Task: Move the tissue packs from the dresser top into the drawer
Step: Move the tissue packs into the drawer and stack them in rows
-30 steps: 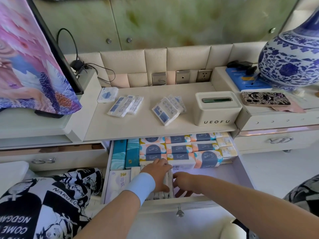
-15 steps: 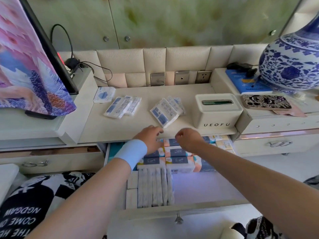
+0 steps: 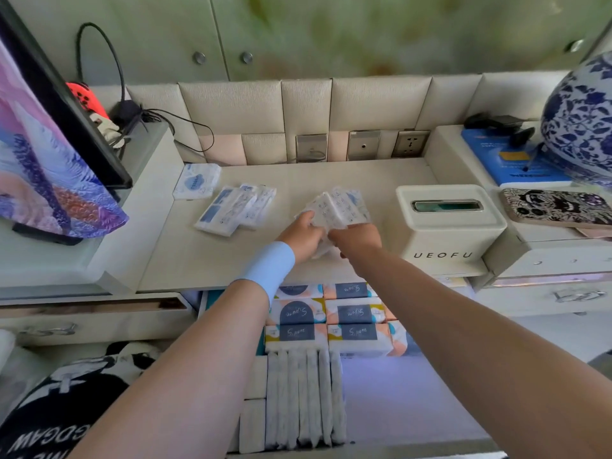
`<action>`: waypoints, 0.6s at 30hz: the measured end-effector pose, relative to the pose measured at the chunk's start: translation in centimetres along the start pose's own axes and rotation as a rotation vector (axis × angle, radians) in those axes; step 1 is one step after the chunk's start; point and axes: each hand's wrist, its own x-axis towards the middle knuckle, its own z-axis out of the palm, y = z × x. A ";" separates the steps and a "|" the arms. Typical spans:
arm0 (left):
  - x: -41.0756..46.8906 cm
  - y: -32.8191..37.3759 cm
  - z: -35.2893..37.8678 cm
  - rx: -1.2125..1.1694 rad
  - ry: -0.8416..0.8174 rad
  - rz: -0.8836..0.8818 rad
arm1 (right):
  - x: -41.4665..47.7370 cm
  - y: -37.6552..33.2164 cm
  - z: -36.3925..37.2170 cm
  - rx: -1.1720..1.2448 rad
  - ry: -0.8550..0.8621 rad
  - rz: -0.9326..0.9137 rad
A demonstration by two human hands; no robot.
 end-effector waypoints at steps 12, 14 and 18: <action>1.8 -4.8 -3.9 -0.127 0.237 -0.293 | 1.2 -1.3 2.3 -0.398 0.103 -0.593; 1.2 -5.3 -4.0 -0.028 0.236 -0.272 | 2.7 -1.1 1.8 -0.642 0.293 -0.607; 0.8 -6.2 -4.2 0.101 0.211 -0.251 | 4.2 -0.1 1.3 -0.963 0.241 -0.399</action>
